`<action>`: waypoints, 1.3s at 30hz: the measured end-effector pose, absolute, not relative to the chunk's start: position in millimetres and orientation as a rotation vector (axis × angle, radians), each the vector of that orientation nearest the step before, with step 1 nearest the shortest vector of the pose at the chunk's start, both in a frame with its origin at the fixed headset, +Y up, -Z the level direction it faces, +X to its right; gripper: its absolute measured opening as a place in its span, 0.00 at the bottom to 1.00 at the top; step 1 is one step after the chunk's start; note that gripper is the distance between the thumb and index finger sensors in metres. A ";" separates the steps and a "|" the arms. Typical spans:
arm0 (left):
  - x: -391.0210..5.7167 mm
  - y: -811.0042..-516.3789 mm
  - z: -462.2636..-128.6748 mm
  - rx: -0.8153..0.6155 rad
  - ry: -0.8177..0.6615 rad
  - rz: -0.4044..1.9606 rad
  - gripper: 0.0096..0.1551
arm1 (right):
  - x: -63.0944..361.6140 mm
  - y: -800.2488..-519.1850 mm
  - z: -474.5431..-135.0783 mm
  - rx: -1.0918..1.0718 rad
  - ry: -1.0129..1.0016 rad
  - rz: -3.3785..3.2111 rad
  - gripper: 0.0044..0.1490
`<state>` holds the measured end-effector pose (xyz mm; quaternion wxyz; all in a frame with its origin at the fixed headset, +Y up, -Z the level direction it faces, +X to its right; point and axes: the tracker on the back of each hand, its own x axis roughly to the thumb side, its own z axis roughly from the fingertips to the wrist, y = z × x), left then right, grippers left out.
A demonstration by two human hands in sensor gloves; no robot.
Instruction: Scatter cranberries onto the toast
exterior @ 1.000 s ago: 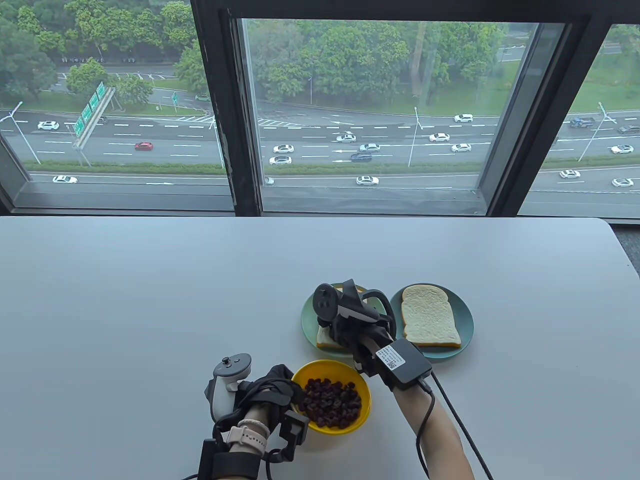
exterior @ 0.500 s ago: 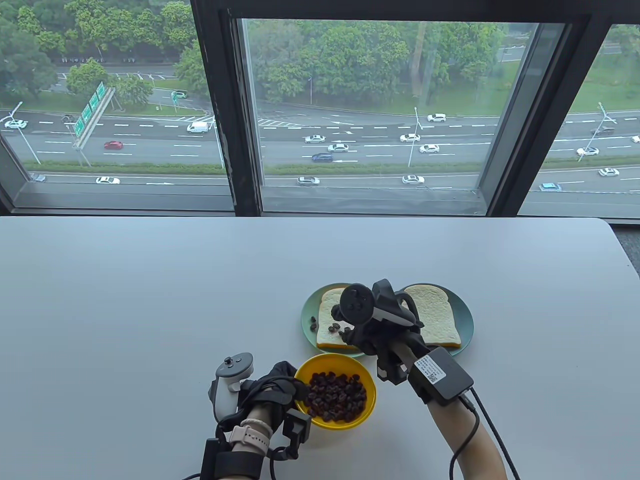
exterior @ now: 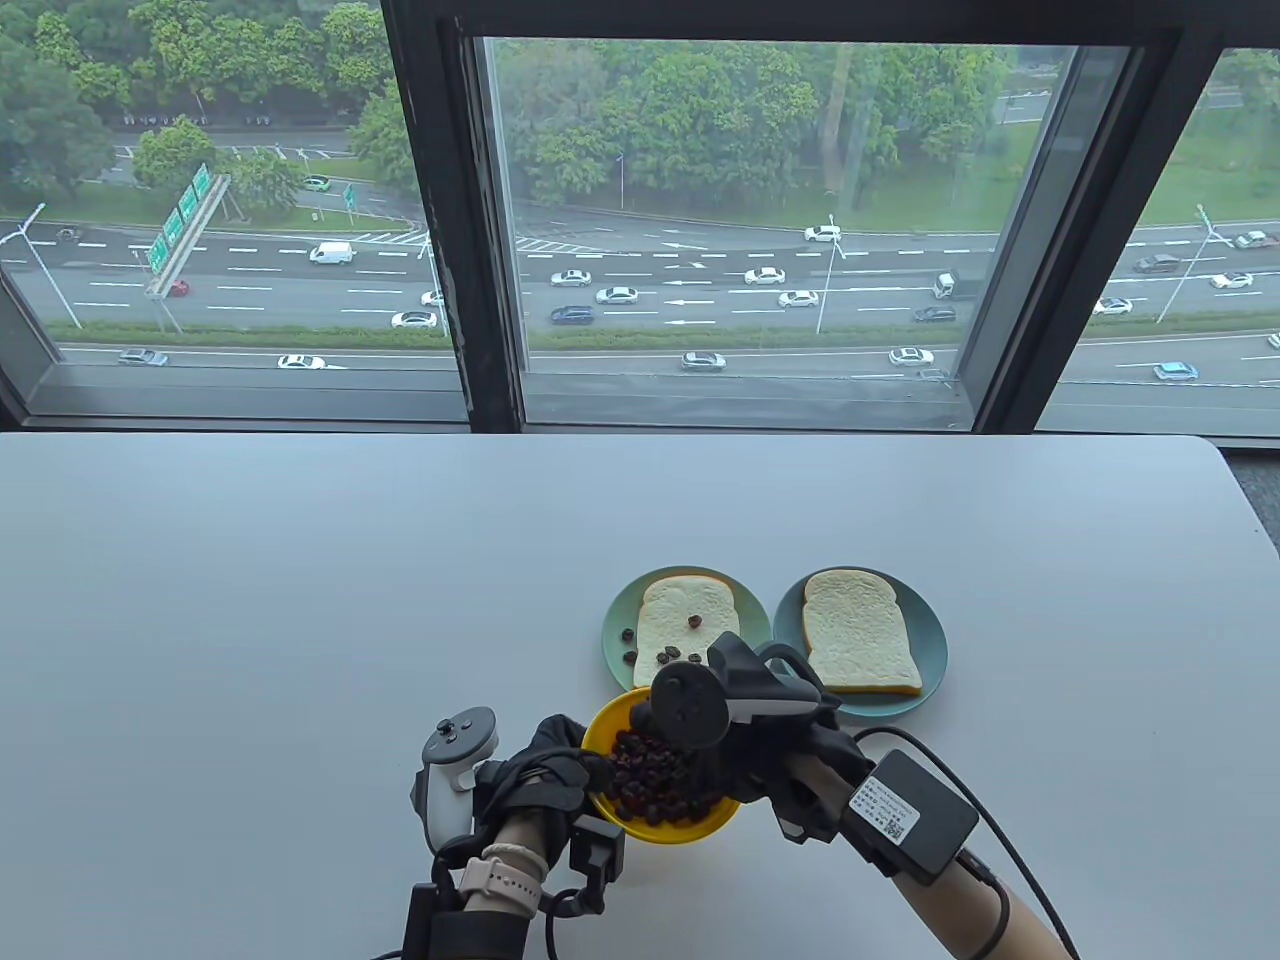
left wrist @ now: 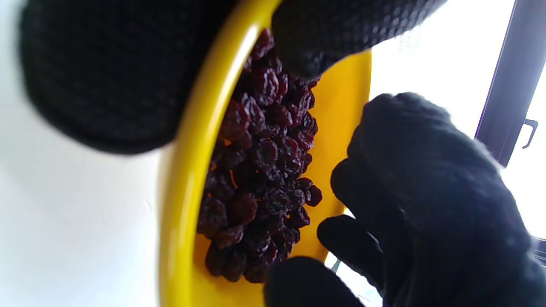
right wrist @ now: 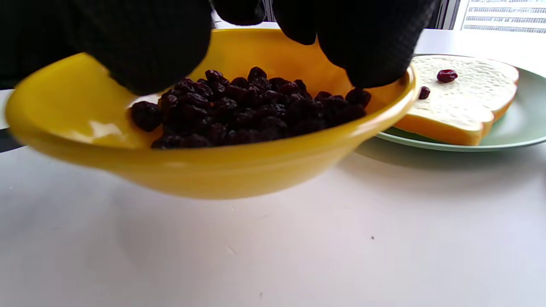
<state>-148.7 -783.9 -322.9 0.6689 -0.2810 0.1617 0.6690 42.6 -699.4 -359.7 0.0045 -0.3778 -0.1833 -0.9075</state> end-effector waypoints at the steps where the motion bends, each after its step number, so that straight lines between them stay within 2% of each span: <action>1: -147.9 -783.8 -323.3 -0.632 0.350 1.548 0.23 | 39.7 -701.5 -356.5 -1.190 -0.581 -2.830 0.53; 4: -143.7 -780.3 -322.9 -0.617 0.324 1.581 0.24 | 29.4 -707.2 -350.1 -1.145 -0.420 -2.725 0.57; 9: -139.6 -778.7 -321.8 -0.616 0.308 1.574 0.25 | 16.9 -712.6 -347.3 -1.093 -0.248 -2.634 0.56; 10: -139.5 -779.1 -321.4 -0.622 0.316 1.586 0.25 | 16.1 -712.2 -347.7 -1.098 -0.238 -2.642 0.53; 11: -137.7 -780.2 -320.8 -0.644 0.306 1.601 0.25 | 15.0 -711.0 -349.2 -1.064 -0.146 -2.699 0.44; 12: -136.6 -779.4 -319.8 -0.650 0.296 1.632 0.25 | 13.6 -711.1 -350.3 -1.114 -0.152 -2.683 0.38; 15: -137.1 -781.4 -321.9 -0.639 0.299 1.601 0.25 | 16.3 -709.7 -351.2 -1.107 -0.141 -2.699 0.32; 17: -137.7 -783.4 -323.4 -0.639 0.310 1.616 0.25 | 19.4 -707.8 -350.1 -1.116 -0.046 -2.721 0.26; 25: -141.9 -787.6 -323.5 -0.658 0.349 1.570 0.25 | 28.6 -694.0 -345.9 -1.143 0.067 -2.794 0.23; 32: -145.6 -788.2 -323.3 -0.668 0.360 1.475 0.25 | 42.2 -664.1 -352.6 -1.123 0.067 -2.931 0.22; 35: -143.0 -789.1 -323.7 -0.682 0.347 1.519 0.25 | 41.4 -655.2 -365.5 -1.063 0.053 -2.994 0.22; 39: -142.7 -788.3 -323.9 -0.689 0.344 1.529 0.25 | 35.3 -659.4 -396.0 -0.918 0.023 -3.001 0.22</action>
